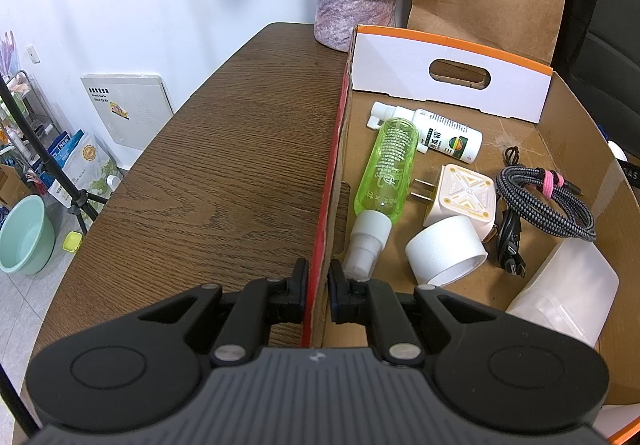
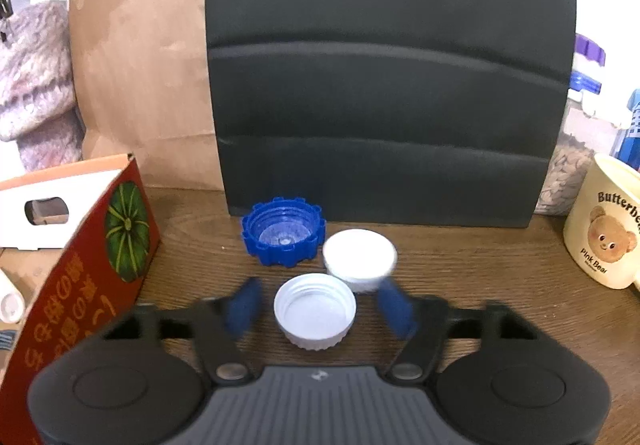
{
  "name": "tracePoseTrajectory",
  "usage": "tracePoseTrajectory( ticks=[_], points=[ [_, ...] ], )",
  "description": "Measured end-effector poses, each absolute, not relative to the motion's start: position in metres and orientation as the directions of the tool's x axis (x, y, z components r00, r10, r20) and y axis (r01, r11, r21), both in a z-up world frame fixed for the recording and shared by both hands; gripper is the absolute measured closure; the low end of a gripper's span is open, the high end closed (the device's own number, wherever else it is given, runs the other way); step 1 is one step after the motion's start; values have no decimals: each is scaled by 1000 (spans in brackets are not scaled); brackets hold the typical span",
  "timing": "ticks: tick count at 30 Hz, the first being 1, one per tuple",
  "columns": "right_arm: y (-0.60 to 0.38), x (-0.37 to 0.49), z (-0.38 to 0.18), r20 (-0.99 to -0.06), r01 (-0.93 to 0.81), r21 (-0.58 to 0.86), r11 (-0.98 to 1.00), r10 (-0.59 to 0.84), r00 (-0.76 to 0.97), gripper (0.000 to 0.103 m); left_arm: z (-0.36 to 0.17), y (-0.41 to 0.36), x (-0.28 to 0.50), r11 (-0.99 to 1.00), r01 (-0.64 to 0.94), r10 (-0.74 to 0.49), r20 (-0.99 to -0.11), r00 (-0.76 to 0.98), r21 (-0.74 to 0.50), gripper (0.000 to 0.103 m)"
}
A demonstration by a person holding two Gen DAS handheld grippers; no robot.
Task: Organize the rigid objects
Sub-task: 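Grasp a white bottle cap with the right tool, then carry the white cap with the right tool into the orange box, release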
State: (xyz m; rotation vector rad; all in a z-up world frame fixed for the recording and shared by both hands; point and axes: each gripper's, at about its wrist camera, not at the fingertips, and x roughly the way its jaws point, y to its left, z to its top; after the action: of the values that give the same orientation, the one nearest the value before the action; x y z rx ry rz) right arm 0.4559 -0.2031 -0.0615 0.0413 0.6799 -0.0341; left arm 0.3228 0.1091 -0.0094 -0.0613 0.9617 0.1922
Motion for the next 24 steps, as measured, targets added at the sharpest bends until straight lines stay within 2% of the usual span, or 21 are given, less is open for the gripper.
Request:
tracePoseTrajectory(
  ticks=[4, 12, 24],
  points=[
    [-212, 447, -59, -615, 55, 77, 995, 4, 788, 64, -9, 109, 323, 981, -190, 136, -819, 557, 34, 92],
    [-206, 426, -53, -578, 52, 58, 997, -9, 816, 64, -9, 109, 323, 981, -190, 135, -820, 557, 32, 92],
    [-186, 381, -22, -494, -32, 65, 997, 60, 867, 64, -9, 111, 323, 981, -192, 123, -817, 564, 15, 92]
  ],
)
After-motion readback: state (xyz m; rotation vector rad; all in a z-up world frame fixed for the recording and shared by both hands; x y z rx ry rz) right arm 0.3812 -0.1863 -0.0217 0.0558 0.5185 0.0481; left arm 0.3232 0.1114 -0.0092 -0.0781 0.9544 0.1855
